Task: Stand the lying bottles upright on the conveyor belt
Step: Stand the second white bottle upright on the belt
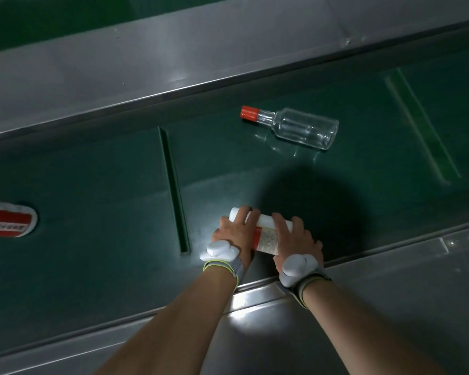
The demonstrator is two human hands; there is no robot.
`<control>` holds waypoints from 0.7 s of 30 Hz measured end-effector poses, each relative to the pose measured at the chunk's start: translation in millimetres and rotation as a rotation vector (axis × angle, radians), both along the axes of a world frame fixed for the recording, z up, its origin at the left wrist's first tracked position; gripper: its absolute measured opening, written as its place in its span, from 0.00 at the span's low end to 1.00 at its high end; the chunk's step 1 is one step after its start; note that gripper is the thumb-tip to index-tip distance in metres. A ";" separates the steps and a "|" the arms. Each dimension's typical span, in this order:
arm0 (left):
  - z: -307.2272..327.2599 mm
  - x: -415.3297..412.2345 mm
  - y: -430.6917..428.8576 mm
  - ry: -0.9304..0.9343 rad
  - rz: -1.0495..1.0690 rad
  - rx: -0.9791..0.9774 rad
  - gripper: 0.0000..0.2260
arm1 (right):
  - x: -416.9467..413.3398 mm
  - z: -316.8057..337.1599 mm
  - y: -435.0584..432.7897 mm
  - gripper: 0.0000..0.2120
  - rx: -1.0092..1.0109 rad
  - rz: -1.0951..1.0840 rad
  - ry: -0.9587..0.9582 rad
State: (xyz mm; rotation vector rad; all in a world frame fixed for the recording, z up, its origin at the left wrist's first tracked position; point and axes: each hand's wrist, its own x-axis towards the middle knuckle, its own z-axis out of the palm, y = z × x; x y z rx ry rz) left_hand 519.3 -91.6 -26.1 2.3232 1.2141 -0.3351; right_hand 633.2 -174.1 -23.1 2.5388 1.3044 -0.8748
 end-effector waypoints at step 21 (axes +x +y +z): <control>60.7 -2.8 -39.4 -0.086 0.802 -0.083 0.30 | -28.7 56.6 20.2 0.15 0.356 -0.909 1.090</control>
